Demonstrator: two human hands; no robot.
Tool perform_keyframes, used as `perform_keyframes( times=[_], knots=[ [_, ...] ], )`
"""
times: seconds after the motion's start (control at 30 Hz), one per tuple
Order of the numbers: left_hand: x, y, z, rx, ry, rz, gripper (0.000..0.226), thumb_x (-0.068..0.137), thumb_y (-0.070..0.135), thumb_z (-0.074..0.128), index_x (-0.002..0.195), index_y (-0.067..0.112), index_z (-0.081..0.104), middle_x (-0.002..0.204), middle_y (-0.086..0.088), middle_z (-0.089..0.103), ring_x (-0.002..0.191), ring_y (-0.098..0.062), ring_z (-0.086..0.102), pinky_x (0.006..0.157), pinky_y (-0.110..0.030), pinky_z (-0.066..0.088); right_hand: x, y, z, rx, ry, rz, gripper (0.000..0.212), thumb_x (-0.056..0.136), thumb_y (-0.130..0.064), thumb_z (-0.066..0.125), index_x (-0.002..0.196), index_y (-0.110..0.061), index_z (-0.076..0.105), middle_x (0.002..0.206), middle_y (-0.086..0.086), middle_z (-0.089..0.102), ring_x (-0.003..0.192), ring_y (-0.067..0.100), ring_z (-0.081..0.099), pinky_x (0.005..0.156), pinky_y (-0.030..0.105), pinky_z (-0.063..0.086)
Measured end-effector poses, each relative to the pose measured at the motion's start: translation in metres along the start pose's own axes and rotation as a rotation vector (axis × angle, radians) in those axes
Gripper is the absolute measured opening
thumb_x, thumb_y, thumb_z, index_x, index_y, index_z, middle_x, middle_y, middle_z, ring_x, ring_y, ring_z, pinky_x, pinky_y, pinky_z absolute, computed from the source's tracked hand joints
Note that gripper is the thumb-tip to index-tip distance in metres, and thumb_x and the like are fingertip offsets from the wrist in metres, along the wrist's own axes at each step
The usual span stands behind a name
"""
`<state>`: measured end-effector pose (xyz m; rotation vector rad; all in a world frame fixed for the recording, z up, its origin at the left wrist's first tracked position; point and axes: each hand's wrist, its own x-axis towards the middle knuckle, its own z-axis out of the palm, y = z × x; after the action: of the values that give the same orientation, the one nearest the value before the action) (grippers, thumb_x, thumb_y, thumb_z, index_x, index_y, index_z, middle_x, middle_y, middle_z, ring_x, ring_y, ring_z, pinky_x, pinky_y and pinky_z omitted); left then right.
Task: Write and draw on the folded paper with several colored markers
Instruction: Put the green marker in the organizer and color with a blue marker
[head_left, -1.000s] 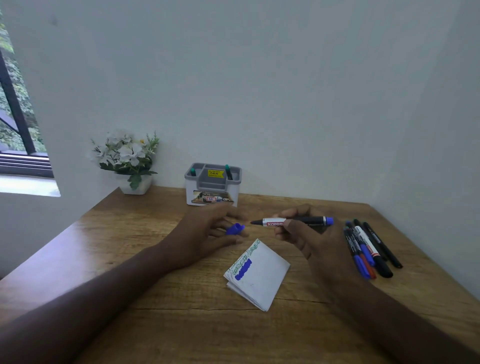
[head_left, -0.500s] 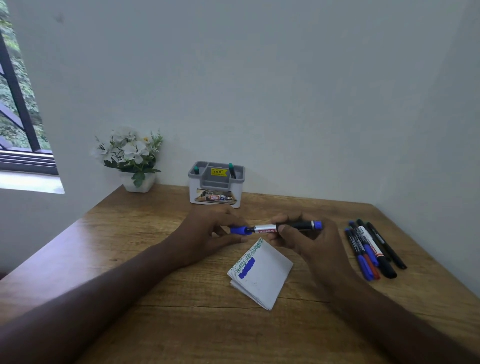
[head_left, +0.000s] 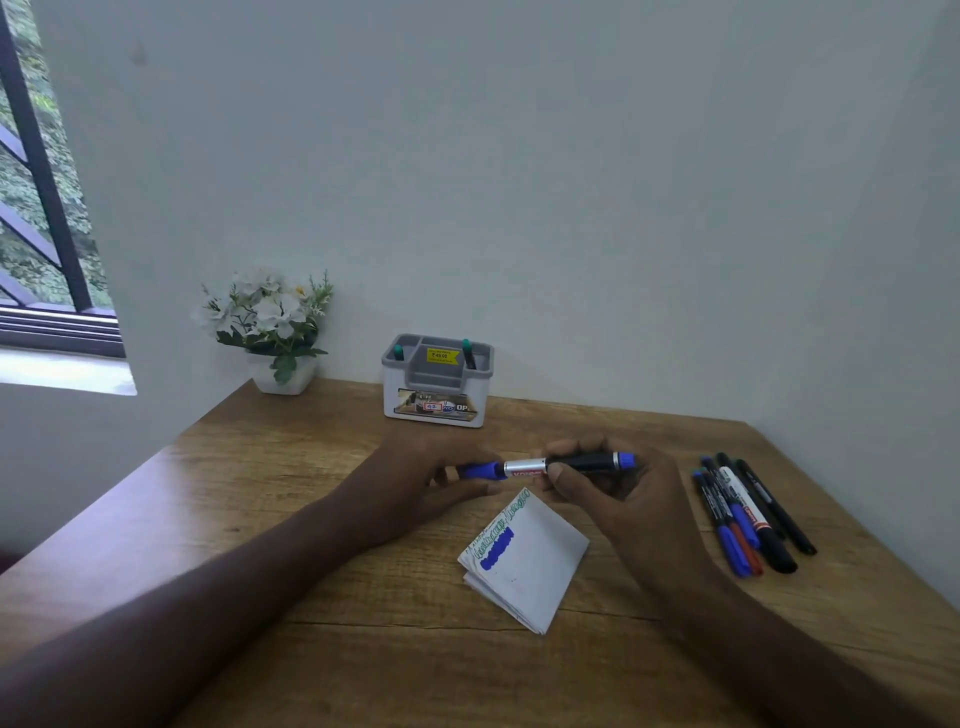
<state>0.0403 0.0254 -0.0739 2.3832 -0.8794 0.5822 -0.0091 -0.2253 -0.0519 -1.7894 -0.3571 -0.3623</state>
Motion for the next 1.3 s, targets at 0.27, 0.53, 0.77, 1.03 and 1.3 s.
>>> perform_keyframes(
  times=[0.27, 0.53, 0.77, 1.03, 1.3],
  knots=[
    [-0.001, 0.008, 0.002, -0.003, 0.006, 0.059, 0.028, 0.096, 0.034, 0.074, 0.122, 0.025, 0.075, 0.107, 0.007, 0.078, 0.086, -0.004, 0.066, 0.070, -0.023, 0.054, -0.002, -0.004, 0.006, -0.100, 0.009, 0.084, 0.022, 0.084, -0.029, 0.079, 0.079, -0.042, 0.062, 0.056, -0.041, 0.063, 0.068, -0.024, 0.064, 0.058, -0.003, 0.045],
    [-0.001, 0.021, 0.004, -0.015, 0.118, 0.062, 0.028, 0.094, 0.025, 0.074, 0.122, 0.018, 0.076, 0.104, 0.003, 0.079, 0.085, -0.005, 0.067, 0.071, -0.019, 0.053, -0.003, -0.006, 0.007, -0.084, 0.048, 0.016, 0.013, 0.082, -0.036, 0.079, 0.090, -0.039, 0.070, 0.069, -0.028, 0.074, 0.075, -0.014, 0.071, 0.064, 0.001, 0.049],
    [0.002, 0.030, 0.006, 0.009, 0.156, 0.046, 0.027, 0.097, 0.034, 0.069, 0.122, 0.025, 0.074, 0.108, 0.006, 0.077, 0.090, -0.004, 0.066, 0.075, -0.020, 0.056, -0.001, -0.003, 0.014, -0.138, 0.185, 0.020, 0.041, 0.074, -0.054, 0.075, 0.101, -0.024, 0.080, 0.080, -0.011, 0.081, 0.075, 0.004, 0.076, 0.070, 0.015, 0.061],
    [0.007, 0.033, 0.012, 0.161, 0.134, 0.146, 0.039, 0.099, 0.040, 0.051, 0.134, 0.025, 0.065, 0.117, 0.000, 0.067, 0.098, -0.008, 0.060, 0.079, -0.010, 0.043, -0.003, -0.004, 0.019, -0.187, 0.051, -0.043, 0.059, 0.072, -0.045, 0.090, 0.120, -0.049, 0.056, 0.089, -0.026, 0.076, 0.086, -0.012, 0.072, 0.069, 0.007, 0.055],
    [0.014, 0.019, 0.001, -0.121, 0.305, -0.169, 0.084, 0.097, 0.016, 0.071, 0.156, 0.044, 0.017, 0.108, 0.018, 0.066, 0.093, 0.006, 0.070, 0.078, -0.007, 0.054, -0.003, 0.000, 0.019, -0.198, -0.031, -0.040, 0.059, 0.086, -0.033, 0.083, 0.135, -0.034, 0.051, 0.085, -0.017, 0.079, 0.081, -0.002, 0.074, 0.077, 0.016, 0.060]
  ],
)
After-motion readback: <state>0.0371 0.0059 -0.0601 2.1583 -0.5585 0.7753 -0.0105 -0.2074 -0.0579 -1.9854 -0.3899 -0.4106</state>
